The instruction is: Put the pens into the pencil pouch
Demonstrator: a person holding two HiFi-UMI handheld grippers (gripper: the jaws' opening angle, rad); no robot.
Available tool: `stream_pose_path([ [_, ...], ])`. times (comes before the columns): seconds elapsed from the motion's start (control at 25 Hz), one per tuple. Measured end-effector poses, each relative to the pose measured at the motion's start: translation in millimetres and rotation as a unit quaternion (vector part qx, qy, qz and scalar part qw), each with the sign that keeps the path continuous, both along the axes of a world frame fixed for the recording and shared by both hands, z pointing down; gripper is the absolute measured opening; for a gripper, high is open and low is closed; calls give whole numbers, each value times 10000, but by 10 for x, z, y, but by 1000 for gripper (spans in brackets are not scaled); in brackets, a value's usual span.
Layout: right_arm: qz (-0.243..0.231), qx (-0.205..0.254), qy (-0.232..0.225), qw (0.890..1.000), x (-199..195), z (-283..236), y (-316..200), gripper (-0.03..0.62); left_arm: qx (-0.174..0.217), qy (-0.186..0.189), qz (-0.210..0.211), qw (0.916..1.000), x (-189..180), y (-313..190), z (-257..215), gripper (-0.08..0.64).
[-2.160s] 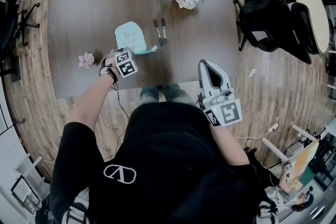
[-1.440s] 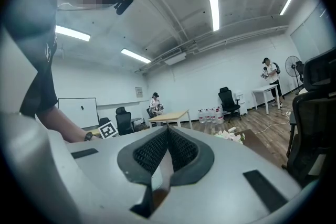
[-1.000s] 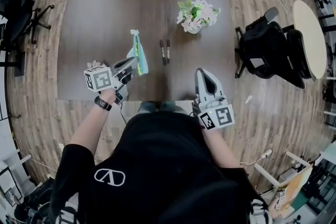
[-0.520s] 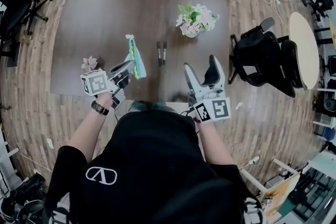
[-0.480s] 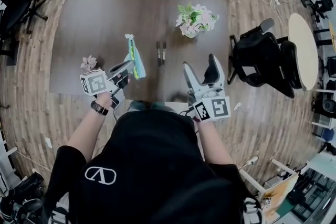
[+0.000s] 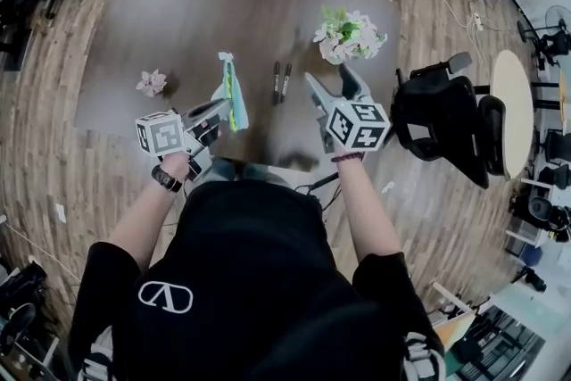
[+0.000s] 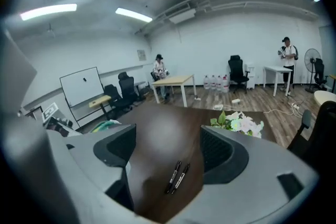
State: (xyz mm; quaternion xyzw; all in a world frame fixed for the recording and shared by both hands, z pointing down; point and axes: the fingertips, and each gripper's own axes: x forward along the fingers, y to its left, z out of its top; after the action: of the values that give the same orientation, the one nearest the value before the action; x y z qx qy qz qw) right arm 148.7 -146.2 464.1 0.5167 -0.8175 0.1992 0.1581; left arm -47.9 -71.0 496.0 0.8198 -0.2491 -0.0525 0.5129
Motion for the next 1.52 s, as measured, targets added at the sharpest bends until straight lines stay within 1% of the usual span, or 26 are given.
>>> stream_pose_path([
  [0.12, -99, -832, 118, 9964, -48, 504, -276, 352, -110, 25, -101, 9999, -67, 57, 75, 11],
  [0.2, -9, -1465, -6, 9892, -36, 880, -399, 324, -181, 58, -164, 9997, -104, 108, 129, 11],
  [0.28, 142, -2149, -291, 9761, -49, 1269, -486, 319, -238, 80, -250, 9994, -164, 145, 174, 12],
  [0.36, 271, -2750, -500, 9598, -96, 1643, -540, 319, -298, 89, -351, 9989, -247, 167, 216, 12],
  [0.44, 315, -3158, -359, 9476, -119, 1971, -569, 314, -335, 102, -420, 9985, -316, 173, 264, 11],
  [0.56, 406, -3568, 45, 9333, -71, 2343, -595, 294, -337, 130, -459, 9983, -353, 164, 322, 12],
  [0.68, 521, -3992, 262, 9150, -41, 2652, -583, 277, -371, 186, -529, 9977, -373, 165, 364, 12],
  [0.72, 542, -4113, 305, 9094, -44, 2731, -580, 261, -391, 206, -554, 9975, -378, 170, 375, 12],
  [0.8, 542, -4267, 432, 9017, -53, 2849, -598, 234, -428, 236, -583, 9971, -381, 185, 398, 12],
  [0.88, 510, -4410, 545, 8944, -78, 2949, -620, 225, -467, 252, -593, 9968, -386, 206, 437, 12],
  [1.04, 590, -4749, 567, 8762, -122, 3138, -644, 205, -596, 232, -634, 9959, -425, 247, 540, 12],
  [1.24, 647, -5100, 725, 8547, -108, 3266, -588, 152, -613, 215, -649, 9958, -458, 240, 554, 11],
  [1.32, 638, -5125, 895, 8516, -73, 3302, -564, 122, -603, 213, -637, 9959, -451, 236, 547, 12],
  [1.36, 601, -5103, 1042, 8516, -52, 3315, -562, 92, -608, 226, -633, 9959, -444, 238, 546, 12],
  [1.4, 550, -5079, 1176, 8516, -38, 3323, -563, 76, -613, 244, -629, 9958, -437, 240, 542, 12],
  [1.52, 449, -5038, 1331, 8523, -22, 3321, -557, 61, -611, 271, -599, 9960, -407, 253, 526, 11],
])
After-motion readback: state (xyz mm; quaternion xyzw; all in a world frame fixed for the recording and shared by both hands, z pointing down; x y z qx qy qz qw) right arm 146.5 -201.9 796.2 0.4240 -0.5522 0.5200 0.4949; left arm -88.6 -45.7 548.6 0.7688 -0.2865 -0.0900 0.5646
